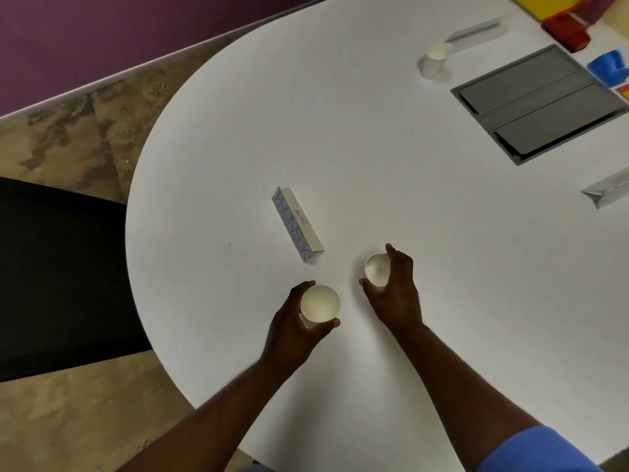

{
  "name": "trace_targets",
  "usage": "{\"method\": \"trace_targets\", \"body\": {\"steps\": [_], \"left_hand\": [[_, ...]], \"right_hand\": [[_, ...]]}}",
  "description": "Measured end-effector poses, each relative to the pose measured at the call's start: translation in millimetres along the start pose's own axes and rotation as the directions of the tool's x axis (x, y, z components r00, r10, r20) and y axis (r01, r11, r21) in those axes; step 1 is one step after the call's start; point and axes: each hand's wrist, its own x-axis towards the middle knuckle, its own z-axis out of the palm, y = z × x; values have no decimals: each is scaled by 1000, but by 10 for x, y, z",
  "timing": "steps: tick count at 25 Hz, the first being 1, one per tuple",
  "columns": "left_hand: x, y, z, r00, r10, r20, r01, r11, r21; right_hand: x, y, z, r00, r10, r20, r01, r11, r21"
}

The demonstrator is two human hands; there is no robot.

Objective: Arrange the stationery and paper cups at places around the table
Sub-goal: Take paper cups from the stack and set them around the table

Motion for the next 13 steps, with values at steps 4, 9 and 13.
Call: {"method": "trace_targets", "body": {"steps": [4,9,13], "left_hand": [[69,-12,80,1000,-19,14,19,1000,16],[96,-10,151,999,-17,38,16,999,40],[80,53,177,999,6,36,-8,998,54]], "right_hand": [[23,129,66,1000,1,25,0,1000,-21],[50,182,65,997,4,80,-3,1000,-16],[15,198,-34,994,19,111,-19,1000,-4]]}}
